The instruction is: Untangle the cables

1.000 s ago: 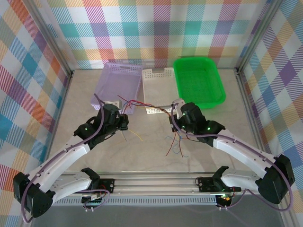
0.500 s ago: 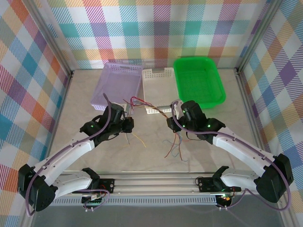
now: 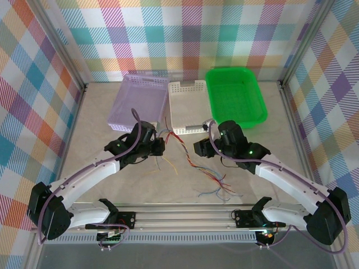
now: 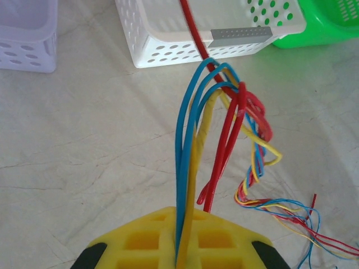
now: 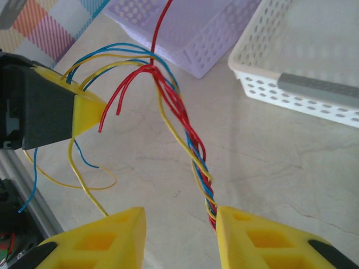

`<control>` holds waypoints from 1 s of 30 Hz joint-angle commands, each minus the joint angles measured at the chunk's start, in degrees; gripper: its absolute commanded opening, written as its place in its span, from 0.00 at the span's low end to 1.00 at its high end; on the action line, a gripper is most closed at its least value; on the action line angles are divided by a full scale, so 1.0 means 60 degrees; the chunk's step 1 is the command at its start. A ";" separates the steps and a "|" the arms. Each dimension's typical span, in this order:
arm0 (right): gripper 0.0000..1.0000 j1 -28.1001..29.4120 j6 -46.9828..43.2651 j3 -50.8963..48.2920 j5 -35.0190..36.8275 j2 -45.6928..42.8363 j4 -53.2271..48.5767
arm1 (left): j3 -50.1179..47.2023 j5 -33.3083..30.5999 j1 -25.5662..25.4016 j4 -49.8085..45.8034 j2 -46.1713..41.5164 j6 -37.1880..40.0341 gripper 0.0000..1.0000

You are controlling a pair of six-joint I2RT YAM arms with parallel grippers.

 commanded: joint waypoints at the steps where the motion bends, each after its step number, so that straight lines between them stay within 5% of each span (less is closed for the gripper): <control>1: 0.37 -0.0039 0.0303 -0.0192 -0.0856 0.0280 0.0786 | 0.0348 -0.0013 -0.0193 0.0340 0.0050 -0.0112 0.00; 14: 0.33 -0.0025 -0.0499 0.0318 -0.1277 0.2117 0.1682 | 0.0483 0.0027 -0.0387 0.0230 -0.0123 -0.0006 0.00; 30: 0.19 0.0005 -0.0690 0.0265 -0.0773 0.2600 0.2031 | 0.0543 -0.0013 -0.0411 0.0144 -0.0099 -0.0008 0.00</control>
